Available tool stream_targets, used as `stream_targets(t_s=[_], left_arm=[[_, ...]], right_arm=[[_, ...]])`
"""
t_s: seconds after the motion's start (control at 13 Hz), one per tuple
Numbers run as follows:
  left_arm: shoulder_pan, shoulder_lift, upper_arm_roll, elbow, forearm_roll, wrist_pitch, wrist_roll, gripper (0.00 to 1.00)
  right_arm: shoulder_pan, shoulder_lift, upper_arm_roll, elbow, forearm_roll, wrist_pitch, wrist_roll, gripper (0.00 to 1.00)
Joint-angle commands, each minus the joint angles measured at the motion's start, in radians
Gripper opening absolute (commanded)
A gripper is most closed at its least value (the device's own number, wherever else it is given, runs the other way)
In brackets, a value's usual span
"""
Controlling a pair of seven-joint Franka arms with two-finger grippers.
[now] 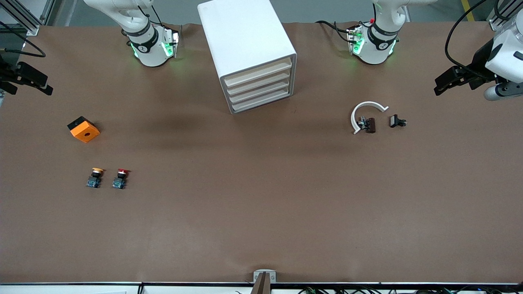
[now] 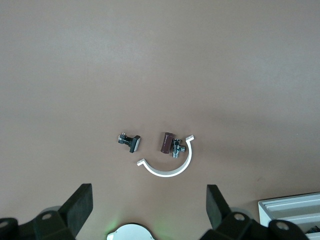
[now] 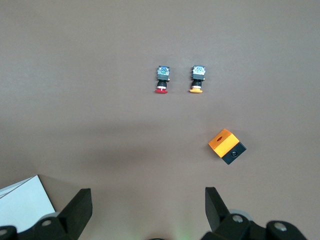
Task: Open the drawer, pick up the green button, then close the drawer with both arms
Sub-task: 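Move the left gripper toward the cabinet's drawer front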
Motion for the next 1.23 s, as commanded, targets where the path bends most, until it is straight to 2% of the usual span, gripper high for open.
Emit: stream_targets(t_s=[0.0,0.23,0.54,0.77,1.15], left_arm=[[-0.001,0.014,-0.003,0.026,0.020,-0.019,0.017,1.00],[-0.004,0.063,-0.003,0.052,0.020,-0.019,0.011,1.00],[-0.047,0.222,-0.013,0.094,0.011,-0.013,0.003,1.00],[-0.096,0.342,-0.019,0.104,-0.016,0.076,-0.026,1.00],[-0.223,0.544,-0.020,0.106,-0.079,0.263,-0.359,1.00]], right_arm=[[-0.001,-0.021,-0.003,-0.017,-0.004,0.008,-0.017,1.00],[-0.006,-0.021,-0.005,-0.017,-0.004,0.006,-0.017,1.00],[-0.006,-0.019,-0.006,-0.017,-0.004,0.006,-0.017,1.00],[-0.006,-0.019,-0.006,-0.016,-0.005,0.006,-0.017,1.00],[-0.009,-0.019,-0.006,-0.016,-0.005,0.006,-0.017,1.00]])
